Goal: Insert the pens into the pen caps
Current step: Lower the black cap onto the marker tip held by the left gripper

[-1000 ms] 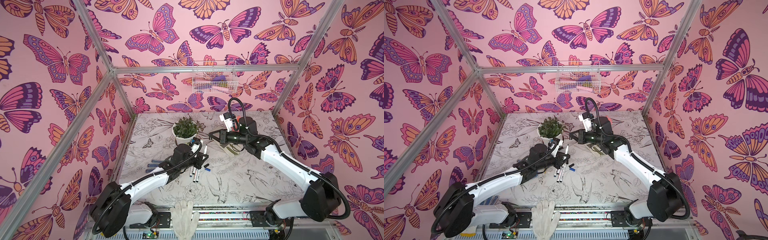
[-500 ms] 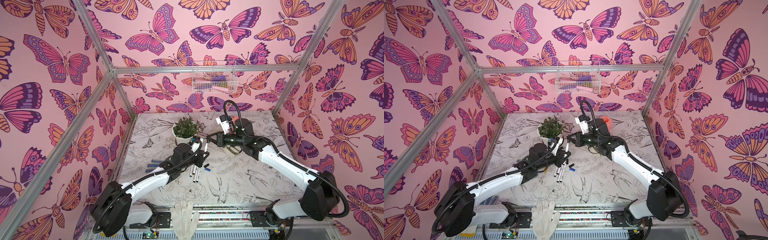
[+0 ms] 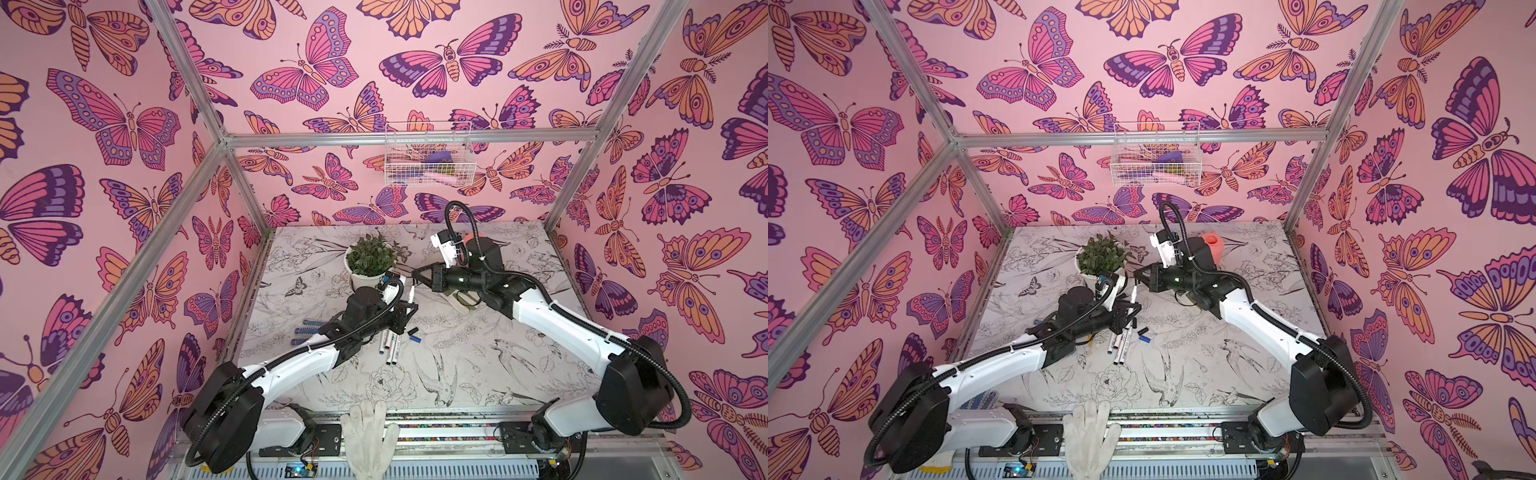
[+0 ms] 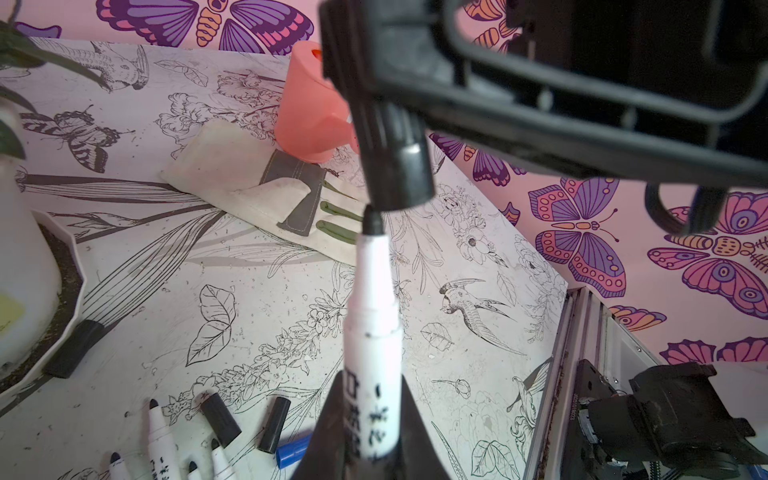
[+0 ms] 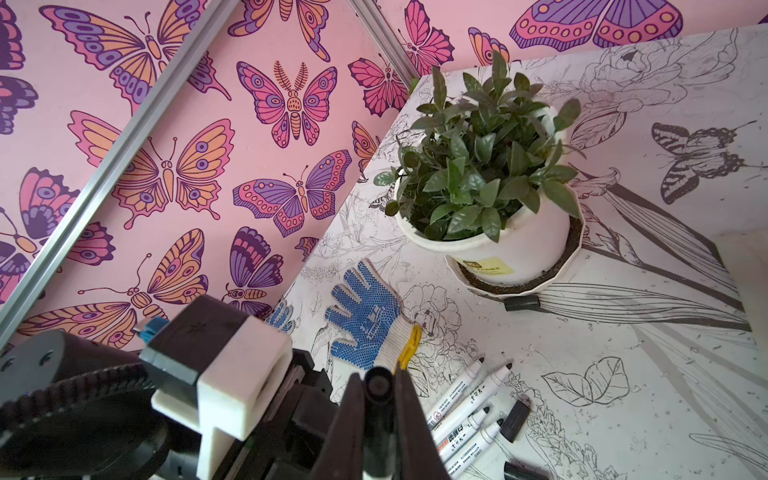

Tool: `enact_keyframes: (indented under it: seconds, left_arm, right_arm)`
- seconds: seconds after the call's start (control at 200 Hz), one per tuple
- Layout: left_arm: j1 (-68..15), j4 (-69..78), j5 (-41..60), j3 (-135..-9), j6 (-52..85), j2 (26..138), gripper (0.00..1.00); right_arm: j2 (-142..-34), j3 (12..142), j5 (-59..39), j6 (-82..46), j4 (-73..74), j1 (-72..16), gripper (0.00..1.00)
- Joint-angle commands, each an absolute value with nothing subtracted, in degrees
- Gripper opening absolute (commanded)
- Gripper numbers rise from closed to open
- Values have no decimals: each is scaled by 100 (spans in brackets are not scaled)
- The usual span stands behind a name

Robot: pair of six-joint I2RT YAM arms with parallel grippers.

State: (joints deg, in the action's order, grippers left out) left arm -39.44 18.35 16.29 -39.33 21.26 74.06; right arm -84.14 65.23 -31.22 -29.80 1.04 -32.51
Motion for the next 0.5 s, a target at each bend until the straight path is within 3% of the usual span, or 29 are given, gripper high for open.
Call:
enact_keyframes:
  seconds: [0.0, 0.496]
  left_arm:
    - [-3991, 2197, 1669, -3942, 2135, 7411, 0]
    - [-3995, 2316, 1722, -3903, 2153, 7431, 0]
  right_arm:
    - [-8464, 6596, -3217, -3006, 229, -3269, 0]
    - [-8586, 6722, -2959, -2976, 263, -3271, 0]
